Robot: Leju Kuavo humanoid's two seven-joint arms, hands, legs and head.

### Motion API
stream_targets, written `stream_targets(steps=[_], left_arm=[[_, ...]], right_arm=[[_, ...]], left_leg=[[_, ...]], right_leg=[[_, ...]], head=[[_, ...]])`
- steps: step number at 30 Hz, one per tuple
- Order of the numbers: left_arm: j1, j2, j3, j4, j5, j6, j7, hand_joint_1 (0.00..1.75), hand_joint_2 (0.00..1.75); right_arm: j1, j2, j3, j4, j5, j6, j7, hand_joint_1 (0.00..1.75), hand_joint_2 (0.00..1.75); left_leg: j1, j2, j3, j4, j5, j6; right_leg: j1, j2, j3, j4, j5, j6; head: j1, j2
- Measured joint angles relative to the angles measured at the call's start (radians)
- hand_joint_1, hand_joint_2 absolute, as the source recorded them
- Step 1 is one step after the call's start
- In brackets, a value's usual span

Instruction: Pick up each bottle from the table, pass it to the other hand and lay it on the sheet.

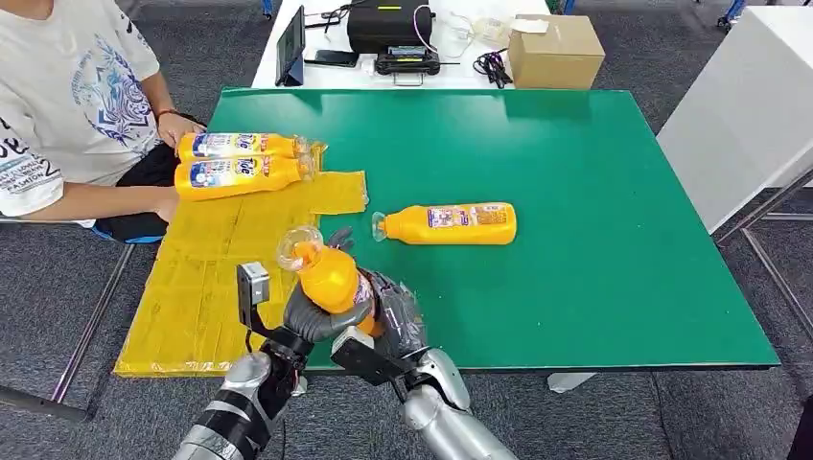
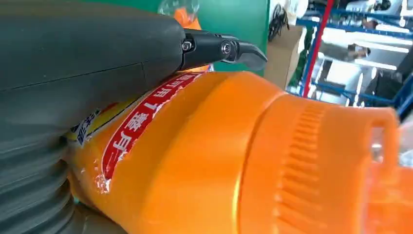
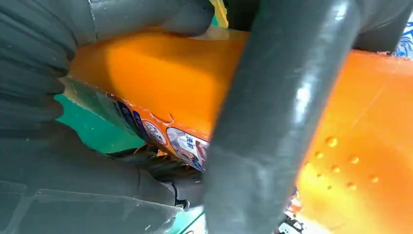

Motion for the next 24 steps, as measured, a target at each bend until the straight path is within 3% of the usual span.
stream_targets(steps=[13,15,23,24], left_arm=[[0.030,0.013,0.027,-0.011,0.169,-0.165,0.008,1.75,1.75],[0.033,0.013,0.030,-0.016,0.173,-0.164,0.010,1.75,1.75],[0.048,0.013,0.034,-0.036,0.186,-0.145,0.016,1.75,1.75],[0.049,0.013,0.034,-0.037,0.186,-0.144,0.016,1.75,1.75]], right_arm=[[0.007,-0.007,0.005,0.000,0.010,0.000,-0.019,1.75,1.75],[0.008,-0.006,0.006,0.000,0.010,0.000,-0.019,1.55,1.75],[0.007,-0.004,0.005,-0.001,0.014,-0.004,-0.016,1.55,1.75],[0.007,-0.004,0.005,-0.001,0.014,-0.004,-0.016,0.00,1.75]], left_leg=[[0.000,0.001,0.000,0.000,0.000,0.000],[0.000,0.001,0.000,0.000,0.000,0.000],[0.000,0.001,0.000,0.000,0.000,0.000],[0.000,0.001,0.000,0.000,0.000,0.000]], right_leg=[[0.000,0.001,-0.001,0.000,0.000,0.000],[0.000,0.001,-0.001,0.000,0.000,0.000],[0.000,0.001,-0.001,0.000,0.000,0.000],[0.000,0.001,-0.001,0.000,0.000,0.000]], head=[[0.000,0.000],[0.000,0.000],[0.000,0.000],[0.000,0.000]])
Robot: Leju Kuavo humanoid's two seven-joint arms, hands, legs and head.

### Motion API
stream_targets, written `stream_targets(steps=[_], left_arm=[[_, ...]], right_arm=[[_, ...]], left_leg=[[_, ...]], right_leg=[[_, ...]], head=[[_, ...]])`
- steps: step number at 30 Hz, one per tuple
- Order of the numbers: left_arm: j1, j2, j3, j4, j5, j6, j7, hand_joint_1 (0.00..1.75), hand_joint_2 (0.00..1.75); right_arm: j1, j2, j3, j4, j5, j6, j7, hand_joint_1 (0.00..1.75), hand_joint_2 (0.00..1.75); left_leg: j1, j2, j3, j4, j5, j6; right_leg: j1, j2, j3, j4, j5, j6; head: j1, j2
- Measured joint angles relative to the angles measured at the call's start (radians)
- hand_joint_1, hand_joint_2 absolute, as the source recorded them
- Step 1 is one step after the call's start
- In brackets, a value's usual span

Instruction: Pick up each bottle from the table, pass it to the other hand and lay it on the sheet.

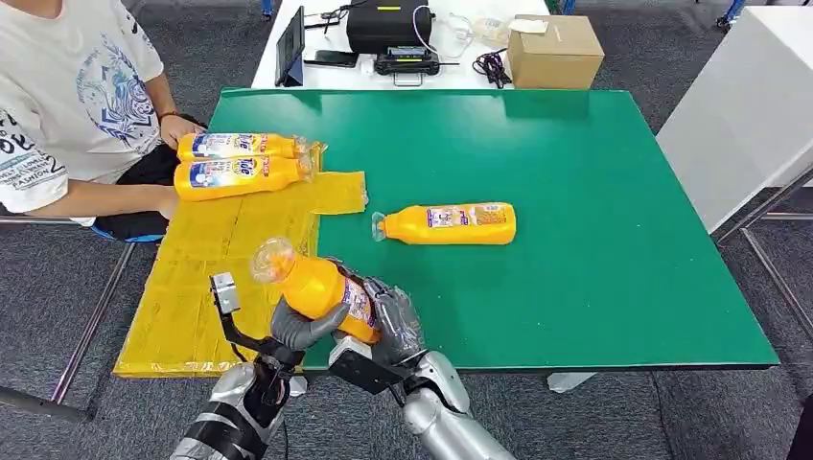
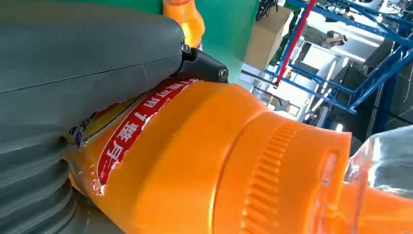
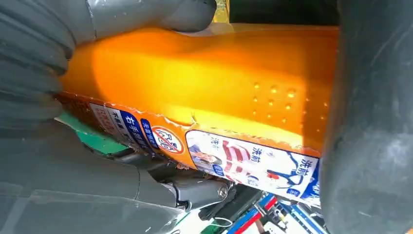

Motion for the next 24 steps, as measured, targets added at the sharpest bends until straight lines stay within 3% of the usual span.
stream_targets(steps=[1,2,8,14,24], left_arm=[[0.001,0.000,0.000,-0.002,0.000,0.001,0.000,1.75,1.75],[0.001,0.000,0.000,-0.003,0.000,0.001,0.000,1.75,1.75],[0.003,-0.003,0.000,-0.029,-0.031,0.063,-0.013,1.75,1.75],[0.002,-0.002,0.032,-0.071,-0.146,0.282,-0.063,1.75,1.75],[-0.012,-0.003,0.109,-0.065,-0.145,0.353,-0.071,1.75,1.75]], right_arm=[[0.000,0.000,0.000,0.000,0.000,0.000,0.000,0.00,1.75],[0.000,0.000,0.000,0.000,0.000,0.000,0.000,0.00,0.00],[0.011,0.002,-0.001,-0.029,0.018,-0.054,0.050,0.00,0.00],[0.075,-0.024,-0.006,-0.303,0.007,-0.061,0.128,0.00,0.00],[0.134,-0.058,-0.018,-0.568,-0.031,-0.045,0.125,0.00,0.00]], left_leg=[[0.000,0.000,0.000,0.000,0.000,0.000],[0.000,0.000,0.000,0.000,0.000,0.000],[0.000,0.000,0.000,0.000,0.000,0.000],[0.000,0.000,-0.001,0.000,0.000,0.000],[0.000,0.000,-0.001,0.000,0.000,0.000]], right_leg=[[0.000,0.000,0.000,0.000,0.000,0.000],[0.000,0.000,0.000,0.000,0.000,0.000],[0.000,0.000,0.000,0.000,0.000,0.000],[0.000,0.000,0.000,0.000,0.000,0.000],[0.000,0.000,0.000,0.000,0.000,0.000]], head=[[0.000,0.000],[0.000,0.000],[0.000,0.000],[0.000,0.000],[0.000,0.000]])
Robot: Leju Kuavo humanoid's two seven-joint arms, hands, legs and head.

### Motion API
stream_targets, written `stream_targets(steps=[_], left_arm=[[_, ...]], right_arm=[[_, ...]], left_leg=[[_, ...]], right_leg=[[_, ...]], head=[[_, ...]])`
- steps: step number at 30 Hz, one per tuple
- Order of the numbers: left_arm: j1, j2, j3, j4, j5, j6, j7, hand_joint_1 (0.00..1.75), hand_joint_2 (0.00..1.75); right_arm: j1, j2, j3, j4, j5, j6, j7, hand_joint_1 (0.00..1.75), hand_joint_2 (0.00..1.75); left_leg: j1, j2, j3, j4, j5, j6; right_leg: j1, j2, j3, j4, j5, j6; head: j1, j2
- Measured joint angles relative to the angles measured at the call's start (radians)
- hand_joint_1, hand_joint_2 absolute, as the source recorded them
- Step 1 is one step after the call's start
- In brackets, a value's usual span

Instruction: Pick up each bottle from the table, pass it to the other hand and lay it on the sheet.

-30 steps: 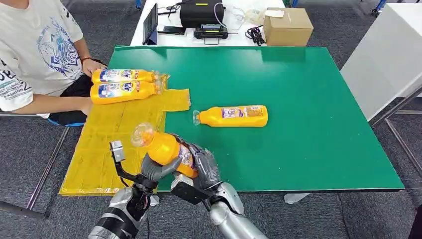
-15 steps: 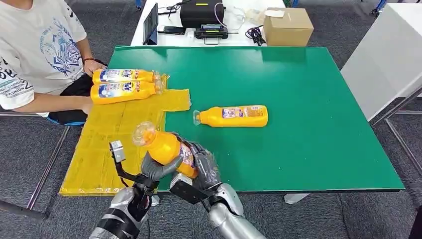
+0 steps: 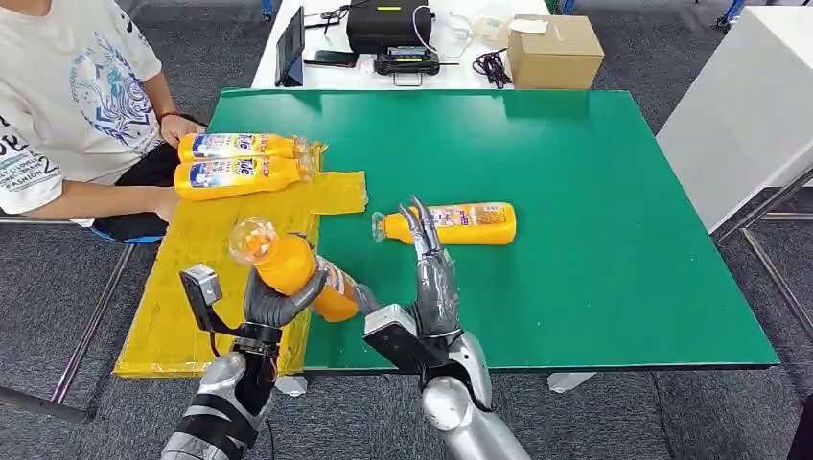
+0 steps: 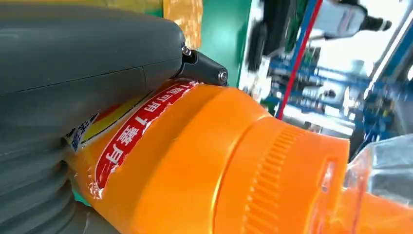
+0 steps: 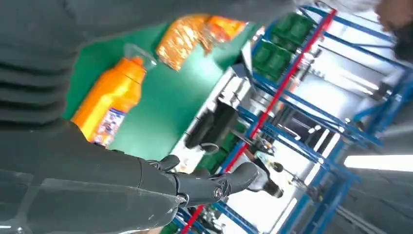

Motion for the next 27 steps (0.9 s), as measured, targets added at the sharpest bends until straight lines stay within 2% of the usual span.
stream_targets(steps=[3,8,11,13,15,17,19,21,27], left_arm=[[-0.013,0.000,0.016,0.012,-0.025,0.044,-0.030,1.75,1.75],[-0.037,0.003,0.032,0.020,-0.203,0.239,-0.125,1.75,1.75],[-0.050,0.006,0.035,0.020,-0.266,0.293,-0.148,1.75,1.75],[-0.055,0.011,0.034,0.017,-0.403,0.433,-0.186,1.75,1.75],[-0.073,0.023,0.024,0.015,-0.654,0.625,-0.187,1.75,1.75],[-0.099,0.038,0.031,0.013,-1.060,0.744,-0.137,1.75,1.75],[-0.121,0.043,0.063,0.015,-1.433,0.754,-0.058,1.75,1.75],[-0.145,0.058,0.082,0.042,-1.683,0.755,0.055,1.75,1.75],[-0.259,0.122,0.054,0.253,-1.804,0.720,0.297,1.75,1.75]], right_arm=[[0.007,-0.004,0.000,-0.033,-0.003,0.000,-0.003,0.00,0.00],[0.026,-0.008,0.005,-0.095,-0.029,-0.005,-0.032,0.00,0.00],[0.029,-0.010,0.012,-0.127,-0.032,-0.005,-0.036,0.00,0.00],[0.029,-0.012,0.019,-0.140,-0.043,-0.004,-0.042,0.00,0.00],[0.027,-0.012,0.024,-0.151,-0.061,0.007,-0.051,0.00,0.00],[0.023,-0.012,0.030,-0.156,-0.075,0.021,-0.056,0.00,0.00],[0.017,-0.012,0.037,-0.156,-0.087,0.033,-0.060,0.00,0.00],[0.013,-0.012,0.044,-0.156,-0.097,0.043,-0.064,0.00,0.00],[0.010,-0.012,0.055,-0.157,-0.101,0.061,-0.064,0.00,0.00]], left_leg=[[0.000,0.000,0.000,0.000,0.000,0.000],[0.000,0.000,0.000,0.000,0.000,0.000],[0.000,0.000,0.000,0.000,0.000,0.000],[0.000,0.000,0.000,0.000,0.000,0.000],[0.000,0.000,0.000,0.000,0.000,0.000],[0.000,-0.001,0.000,0.000,0.000,0.000],[0.000,-0.001,0.000,0.000,0.000,0.000],[0.000,0.001,0.001,0.000,0.000,0.000],[0.001,0.000,0.001,0.000,0.001,0.000]], right_leg=[[0.000,0.000,0.000,0.000,0.000,0.000],[0.000,0.000,0.000,0.000,0.000,0.000],[0.000,0.000,0.000,0.000,0.000,0.000],[0.000,0.000,0.000,0.000,0.000,0.000],[0.000,0.000,0.000,0.000,0.000,0.000],[0.000,-0.001,0.001,0.000,0.000,0.000],[0.000,0.000,0.001,0.000,0.000,0.000],[0.000,0.001,0.001,0.001,0.001,0.000],[0.000,0.000,0.001,0.001,0.001,0.000]], head=[[0.000,0.000],[0.000,0.000],[0.000,0.000],[0.000,0.000],[0.000,0.000],[0.000,0.000],[0.000,0.000],[0.000,0.000],[0.000,0.000]])
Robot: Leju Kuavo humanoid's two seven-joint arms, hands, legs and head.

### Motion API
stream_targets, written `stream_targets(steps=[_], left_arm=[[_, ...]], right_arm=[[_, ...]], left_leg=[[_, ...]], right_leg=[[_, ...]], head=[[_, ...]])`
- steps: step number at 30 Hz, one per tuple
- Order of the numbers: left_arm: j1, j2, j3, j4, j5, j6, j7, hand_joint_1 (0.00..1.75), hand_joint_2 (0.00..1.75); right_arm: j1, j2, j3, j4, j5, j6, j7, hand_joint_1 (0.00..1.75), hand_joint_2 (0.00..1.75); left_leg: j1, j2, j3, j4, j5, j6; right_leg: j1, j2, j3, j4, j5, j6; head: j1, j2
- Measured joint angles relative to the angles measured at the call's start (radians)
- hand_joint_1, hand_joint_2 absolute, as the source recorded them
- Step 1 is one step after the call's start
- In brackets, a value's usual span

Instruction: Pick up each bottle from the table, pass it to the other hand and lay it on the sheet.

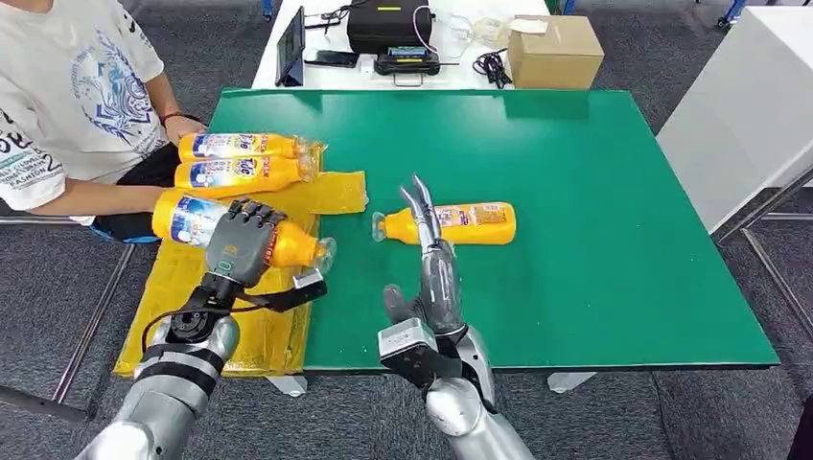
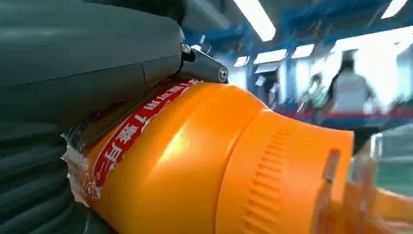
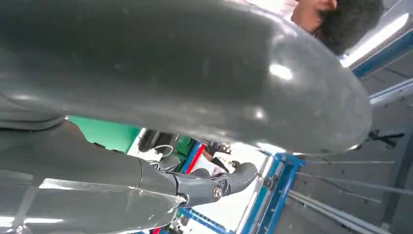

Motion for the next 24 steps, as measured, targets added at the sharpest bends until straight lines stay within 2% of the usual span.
stream_targets(steps=[2,8,20,21,22,24], left_arm=[[-0.035,0.025,-0.048,0.091,-0.003,-0.061,0.059,1.75,1.75],[-0.078,0.055,-0.083,0.239,0.023,-0.183,0.071,1.75,1.75],[-0.124,0.074,-0.067,0.321,0.135,-0.248,0.029,1.75,1.75],[-0.124,0.074,-0.063,0.323,0.142,-0.249,0.025,0.72,1.75],[-0.125,0.074,-0.060,0.324,0.144,-0.250,0.024,0.00,1.75],[-0.125,0.074,-0.056,0.325,0.149,-0.252,0.022,0.00,1.75]], right_arm=[[0.001,0.000,0.003,-0.004,0.003,0.011,0.006,0.00,0.00],[0.001,0.000,0.003,-0.013,0.013,0.037,0.019,0.00,0.00],[0.001,0.000,0.005,-0.011,0.025,0.071,0.030,0.00,0.00],[0.001,0.000,0.005,-0.011,0.025,0.071,0.031,0.00,0.00],[0.001,0.000,0.006,-0.010,0.025,0.071,0.031,0.00,0.00],[0.001,0.000,0.008,-0.010,0.025,0.071,0.031,0.00,0.00]], left_leg=[[0.000,0.001,0.000,0.000,0.000,0.000],[0.000,0.001,-0.001,0.000,0.000,0.000],[0.000,0.001,0.001,0.000,0.000,0.000],[0.000,0.000,0.001,0.000,0.000,0.000],[0.000,0.000,0.001,0.000,0.000,0.000],[0.000,0.000,0.001,0.000,0.000,0.000]], right_leg=[[0.000,0.000,0.000,0.001,0.000,0.000],[0.000,0.000,-0.001,0.000,0.000,0.000],[0.000,0.000,0.001,0.001,0.000,0.000],[0.000,0.000,0.001,0.001,0.000,0.000],[0.000,0.000,0.001,0.001,0.000,0.000],[0.000,0.000,0.001,0.001,0.000,0.000]], head=[[-0.001,0.000],[0.000,0.000],[0.000,0.000],[0.000,0.000],[0.000,0.000],[0.000,0.000]])
